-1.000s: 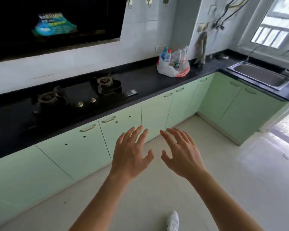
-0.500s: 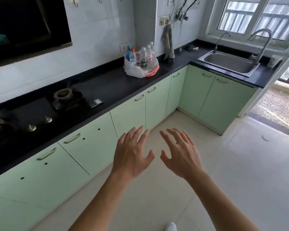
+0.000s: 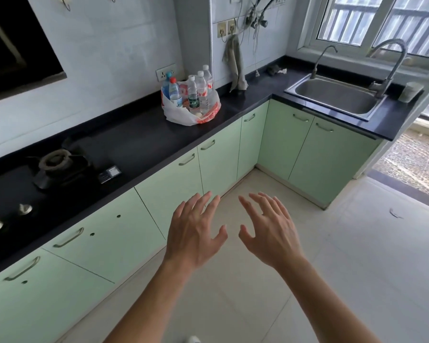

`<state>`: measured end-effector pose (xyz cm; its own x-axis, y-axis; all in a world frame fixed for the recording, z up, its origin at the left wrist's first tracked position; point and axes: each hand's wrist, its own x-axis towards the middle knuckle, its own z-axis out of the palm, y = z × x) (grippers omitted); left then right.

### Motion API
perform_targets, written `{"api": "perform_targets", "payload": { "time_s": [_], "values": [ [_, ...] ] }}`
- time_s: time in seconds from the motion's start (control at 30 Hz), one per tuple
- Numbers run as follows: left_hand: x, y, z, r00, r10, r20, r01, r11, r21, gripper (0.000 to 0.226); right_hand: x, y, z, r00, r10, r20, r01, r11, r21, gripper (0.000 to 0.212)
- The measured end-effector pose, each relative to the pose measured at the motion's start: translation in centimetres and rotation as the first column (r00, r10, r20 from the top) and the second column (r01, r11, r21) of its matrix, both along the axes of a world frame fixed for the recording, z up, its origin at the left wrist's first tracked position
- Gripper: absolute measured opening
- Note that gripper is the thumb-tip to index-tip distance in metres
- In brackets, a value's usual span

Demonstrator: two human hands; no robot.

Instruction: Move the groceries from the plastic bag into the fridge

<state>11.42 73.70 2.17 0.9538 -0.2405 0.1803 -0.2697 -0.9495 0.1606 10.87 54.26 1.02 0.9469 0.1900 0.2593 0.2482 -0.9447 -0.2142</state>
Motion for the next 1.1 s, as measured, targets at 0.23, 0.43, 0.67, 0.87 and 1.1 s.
{"api": "perform_targets", "payload": {
  "time_s": [0.23,0.43,0.67,0.87,1.1],
  "values": [
    [7.5,-0.4,-1.2,1.0,-0.005,-0.015,0.005,1.0,0.003,0.066,7.1,-0.5,-0.9,1.0,-0.007,-0.01,0.007,1.0,-0.006,0.064],
    [16.5,0.0,-1.7,1.0,-0.021,-0.005,0.021,0.999,-0.027,0.065,15.5,-0.4,-1.0,0.999,-0.027,-0.021,0.027,0.999,-0.022,0.065],
    [27.8,1.5,-2.0,0.999,-0.039,0.005,0.04,0.999,-0.028,0.065,26.7,1.2,-0.3,0.997,-0.071,-0.033,0.071,0.997,0.003,0.064],
    [34.4,1.3,-2.4,0.998,-0.064,-0.002,0.064,0.997,-0.052,0.064,32.8,1.6,-0.6,0.994,-0.094,-0.054,0.095,0.995,0.006,0.064],
    [42.1,-0.4,-2.9,0.996,-0.08,-0.041,0.077,0.995,-0.067,0.066,40.5,0.0,-1.4,0.991,-0.115,-0.066,0.117,0.993,0.029,0.064]
  ]
}}
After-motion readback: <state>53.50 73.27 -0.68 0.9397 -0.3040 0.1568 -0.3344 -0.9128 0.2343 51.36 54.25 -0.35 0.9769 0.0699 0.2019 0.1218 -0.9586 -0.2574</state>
